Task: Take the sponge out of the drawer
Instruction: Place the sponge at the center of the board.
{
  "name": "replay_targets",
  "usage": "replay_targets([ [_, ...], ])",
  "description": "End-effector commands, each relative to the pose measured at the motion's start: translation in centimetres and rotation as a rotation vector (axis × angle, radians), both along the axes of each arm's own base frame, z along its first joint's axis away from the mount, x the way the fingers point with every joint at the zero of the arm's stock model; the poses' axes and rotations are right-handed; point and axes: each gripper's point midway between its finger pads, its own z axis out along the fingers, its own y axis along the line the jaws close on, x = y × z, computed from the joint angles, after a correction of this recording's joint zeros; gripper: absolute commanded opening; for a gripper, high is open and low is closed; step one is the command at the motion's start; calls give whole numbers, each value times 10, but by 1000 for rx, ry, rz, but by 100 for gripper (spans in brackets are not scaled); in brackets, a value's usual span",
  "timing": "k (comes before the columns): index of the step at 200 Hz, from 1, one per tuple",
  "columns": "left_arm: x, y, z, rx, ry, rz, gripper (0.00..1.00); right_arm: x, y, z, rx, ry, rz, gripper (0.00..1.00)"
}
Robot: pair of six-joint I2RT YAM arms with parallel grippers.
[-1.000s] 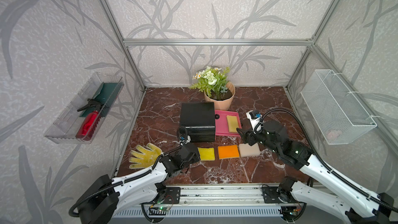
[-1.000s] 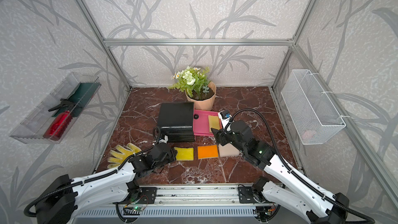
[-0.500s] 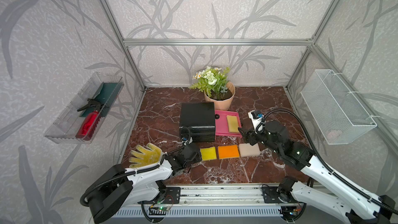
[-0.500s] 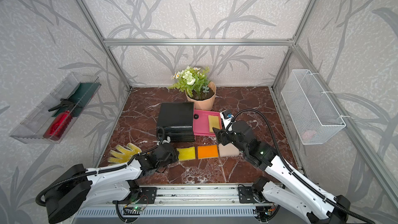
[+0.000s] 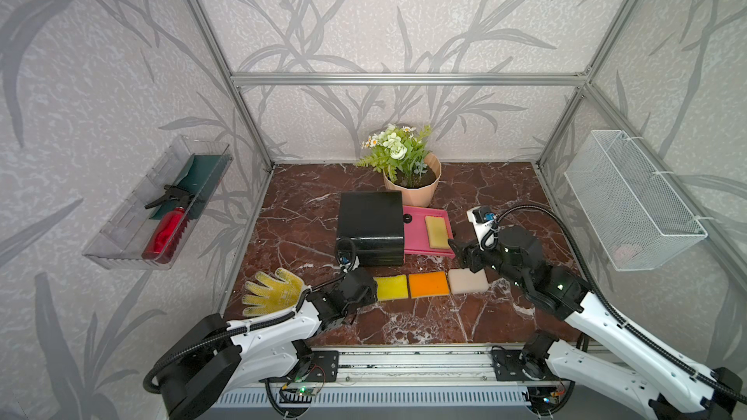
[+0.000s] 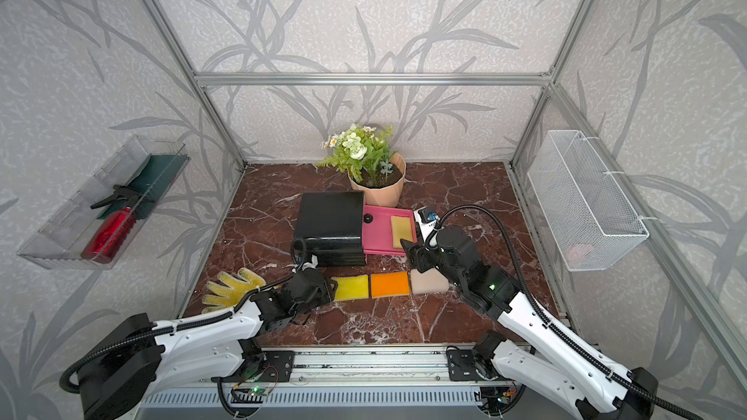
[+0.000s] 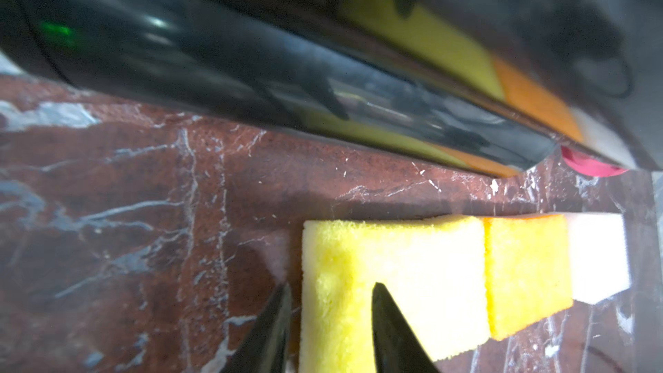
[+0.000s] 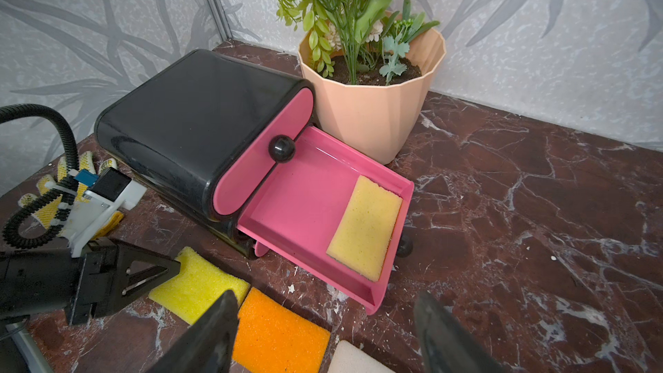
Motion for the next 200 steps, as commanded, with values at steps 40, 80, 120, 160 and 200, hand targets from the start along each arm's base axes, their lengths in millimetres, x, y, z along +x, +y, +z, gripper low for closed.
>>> replay_targets([
  [40,1,21,44,99,-62,8,61,7,-6,-13,-4,38,-39,81],
  [80,1,23,103,146,-120,-56,81,18,-10,-25,23,90,-78,87],
  [120,3,4,172,197,-151,-220,99,25,-22,-33,57,129,-120,93],
  [160,17,-10,224,292,-204,-326,99,30,-34,-45,70,170,-158,100],
  [200,48,-1,269,457,-299,-332,100,38,-42,-59,63,211,-193,99],
])
